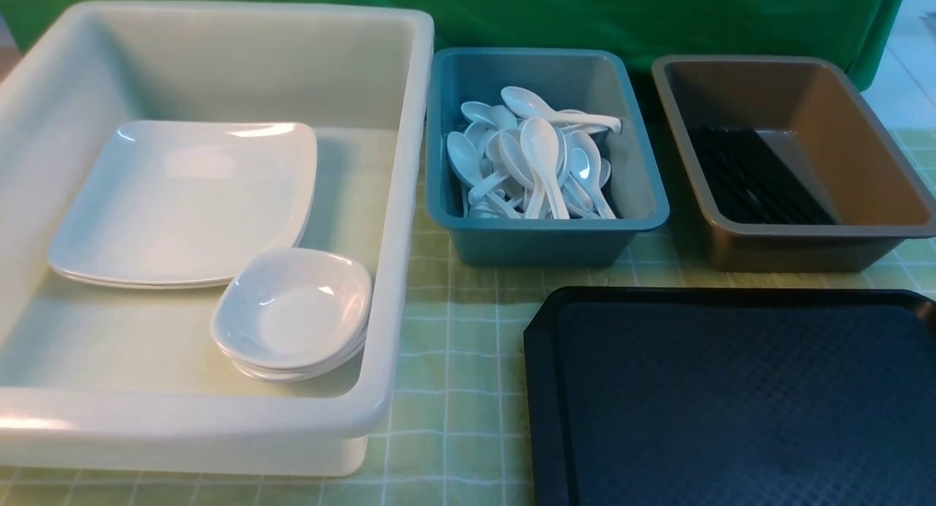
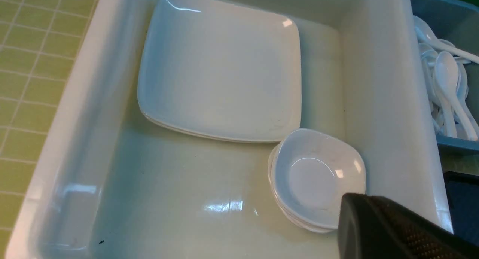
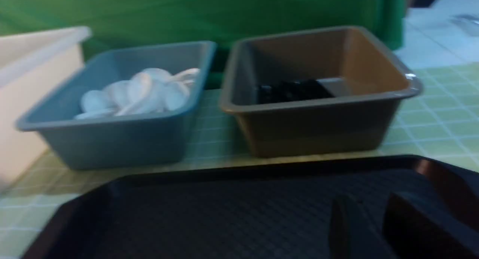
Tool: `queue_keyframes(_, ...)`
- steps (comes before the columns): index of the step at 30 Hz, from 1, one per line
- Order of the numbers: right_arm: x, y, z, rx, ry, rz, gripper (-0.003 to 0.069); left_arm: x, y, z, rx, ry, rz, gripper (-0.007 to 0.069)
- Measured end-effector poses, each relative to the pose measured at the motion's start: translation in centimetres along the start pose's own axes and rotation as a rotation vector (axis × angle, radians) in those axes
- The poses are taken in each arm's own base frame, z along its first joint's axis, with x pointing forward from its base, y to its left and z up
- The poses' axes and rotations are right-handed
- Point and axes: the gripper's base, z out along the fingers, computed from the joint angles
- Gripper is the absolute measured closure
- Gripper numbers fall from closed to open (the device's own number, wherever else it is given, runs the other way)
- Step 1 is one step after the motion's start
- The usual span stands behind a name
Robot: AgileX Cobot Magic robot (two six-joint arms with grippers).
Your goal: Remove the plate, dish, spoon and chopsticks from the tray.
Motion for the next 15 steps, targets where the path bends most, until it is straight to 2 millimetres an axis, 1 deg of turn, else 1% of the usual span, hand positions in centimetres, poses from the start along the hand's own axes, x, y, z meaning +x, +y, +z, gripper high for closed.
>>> queue_keyframes(5,0.43,-0.25,-0.02,0.035,0.045,0.000,0.0521,-0.02,0.00,0.00,0.000,-0.002,0.014,0.0636)
queue_keyframes(15,0.45,-0.26,-0.02,0.035,0.048,0.001,0.0495,0.02,-0.01,0.00,0.001,0.002,0.016,0.0636)
